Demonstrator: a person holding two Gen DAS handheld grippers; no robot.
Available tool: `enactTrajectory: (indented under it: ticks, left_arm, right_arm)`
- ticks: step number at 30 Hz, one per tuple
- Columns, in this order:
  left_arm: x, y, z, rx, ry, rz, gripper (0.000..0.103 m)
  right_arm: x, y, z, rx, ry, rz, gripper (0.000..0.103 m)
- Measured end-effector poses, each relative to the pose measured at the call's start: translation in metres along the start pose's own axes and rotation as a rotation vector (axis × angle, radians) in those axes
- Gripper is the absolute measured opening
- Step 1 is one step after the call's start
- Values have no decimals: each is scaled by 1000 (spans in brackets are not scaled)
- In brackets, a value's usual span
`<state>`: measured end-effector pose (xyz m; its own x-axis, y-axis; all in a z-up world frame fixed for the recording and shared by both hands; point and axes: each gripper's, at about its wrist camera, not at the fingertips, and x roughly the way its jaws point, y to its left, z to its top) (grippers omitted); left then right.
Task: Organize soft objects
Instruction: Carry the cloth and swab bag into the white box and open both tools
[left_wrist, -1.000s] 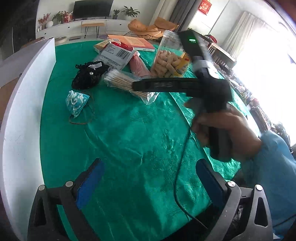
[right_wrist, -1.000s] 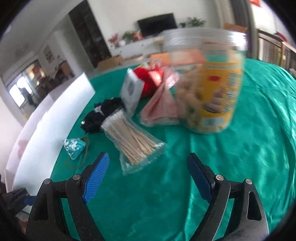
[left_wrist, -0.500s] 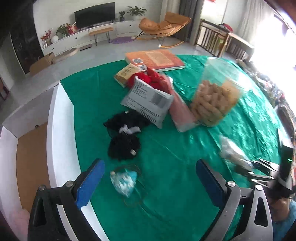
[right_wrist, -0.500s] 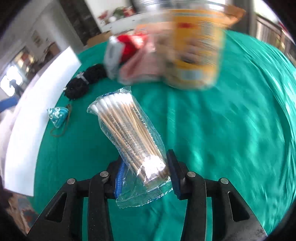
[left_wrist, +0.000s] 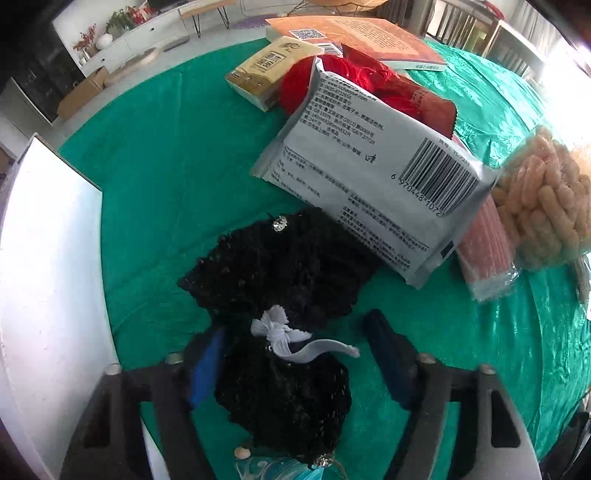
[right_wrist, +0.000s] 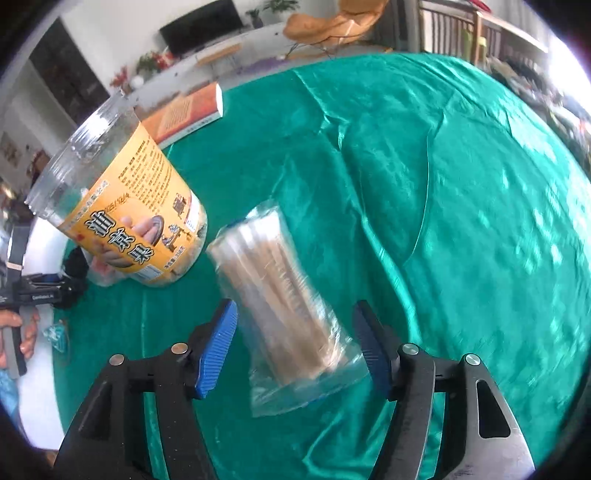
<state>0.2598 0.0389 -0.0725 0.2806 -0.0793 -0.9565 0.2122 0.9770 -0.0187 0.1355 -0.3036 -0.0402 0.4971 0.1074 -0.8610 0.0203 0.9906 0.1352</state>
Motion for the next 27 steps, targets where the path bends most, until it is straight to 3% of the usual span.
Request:
enactTrajectory:
  ticks: [1,2,4,5,6,7,8,11,14,18,22,27]
  left_arm:
    - [-3,2,-1,-12,-8,11,45]
    - [-6,5,-1,-27,-10,12,35]
    - [-11,12,0,-62,-19,-20,30]
    - [-16,17,-1,-79,-36,-35,29]
    - [-21,21,-3,-95,-51,-46,29]
    - [-27,27,-3,-113,-68,-61,29]
    - [-36,32,-4,-132,-87,-77,29]
    - [-61,41,-3,-165,-136,-115,29]
    - [-85,51,8,-194,-178,-199,29]
    - [-123,55,12,-201,-245,-256,29]
    - [-160,74,-6,-217,-303,-271,29]
    - [-194,122,-72,-296,-290,-200,29]
  right_arm:
    - [4,7,4,-57,13,-8,78]
    - [11,15,7,-120,42,-2,79]
    - [36,29,8,-235,144,7,78]
    - [48,32,7,-271,178,-35,68]
    - [53,31,8,-278,179,-84,50]
    - [50,23,13,-220,147,-64,35]
    - [47,15,19,-157,132,-67,31]
    - [35,-9,43,3,78,-39,31]
    - [17,-21,73,99,31,3,31]
    - [-27,-11,111,85,-81,-24,31]
    - [-93,59,118,-61,-171,27,31]
    - [-118,193,84,-227,-107,280,31]
